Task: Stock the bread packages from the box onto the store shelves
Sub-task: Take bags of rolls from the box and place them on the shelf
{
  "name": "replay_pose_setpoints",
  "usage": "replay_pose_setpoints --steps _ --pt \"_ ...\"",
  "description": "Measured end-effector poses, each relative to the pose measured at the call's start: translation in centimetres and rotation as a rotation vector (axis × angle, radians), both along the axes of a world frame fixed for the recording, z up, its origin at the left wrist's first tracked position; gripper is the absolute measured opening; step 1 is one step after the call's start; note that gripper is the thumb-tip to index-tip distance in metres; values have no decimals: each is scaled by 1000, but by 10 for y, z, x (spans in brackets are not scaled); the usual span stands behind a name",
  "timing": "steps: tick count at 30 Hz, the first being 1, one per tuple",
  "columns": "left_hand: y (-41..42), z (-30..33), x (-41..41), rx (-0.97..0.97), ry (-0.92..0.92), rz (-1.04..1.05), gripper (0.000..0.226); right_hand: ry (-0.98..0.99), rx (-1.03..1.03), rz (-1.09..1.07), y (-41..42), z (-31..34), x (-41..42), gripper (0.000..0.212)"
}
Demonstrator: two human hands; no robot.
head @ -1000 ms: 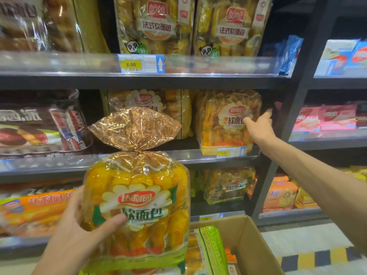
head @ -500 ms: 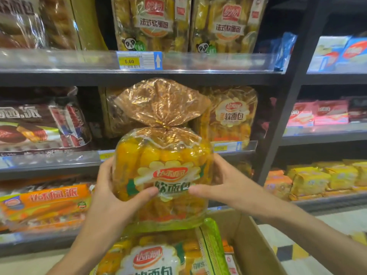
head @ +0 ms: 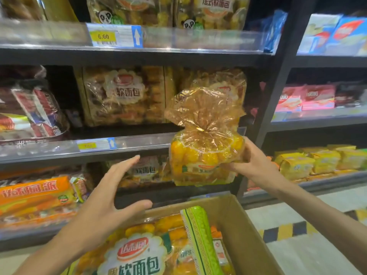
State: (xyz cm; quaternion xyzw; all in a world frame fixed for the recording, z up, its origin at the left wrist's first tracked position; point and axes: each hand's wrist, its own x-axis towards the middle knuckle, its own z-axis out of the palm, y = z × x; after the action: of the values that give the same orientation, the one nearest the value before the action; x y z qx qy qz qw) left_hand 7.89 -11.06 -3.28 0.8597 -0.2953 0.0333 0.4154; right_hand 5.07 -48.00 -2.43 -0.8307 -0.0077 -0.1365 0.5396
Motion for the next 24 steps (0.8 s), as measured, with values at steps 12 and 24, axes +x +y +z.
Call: replay_pose_setpoints --steps 12,24 --pt "10 -23 5 317 8 -7 90 101 -182 -52 -42 -97 53 74" --pt "21 -40 1 223 61 23 71 121 -620 -177 -27 -108 69 70"
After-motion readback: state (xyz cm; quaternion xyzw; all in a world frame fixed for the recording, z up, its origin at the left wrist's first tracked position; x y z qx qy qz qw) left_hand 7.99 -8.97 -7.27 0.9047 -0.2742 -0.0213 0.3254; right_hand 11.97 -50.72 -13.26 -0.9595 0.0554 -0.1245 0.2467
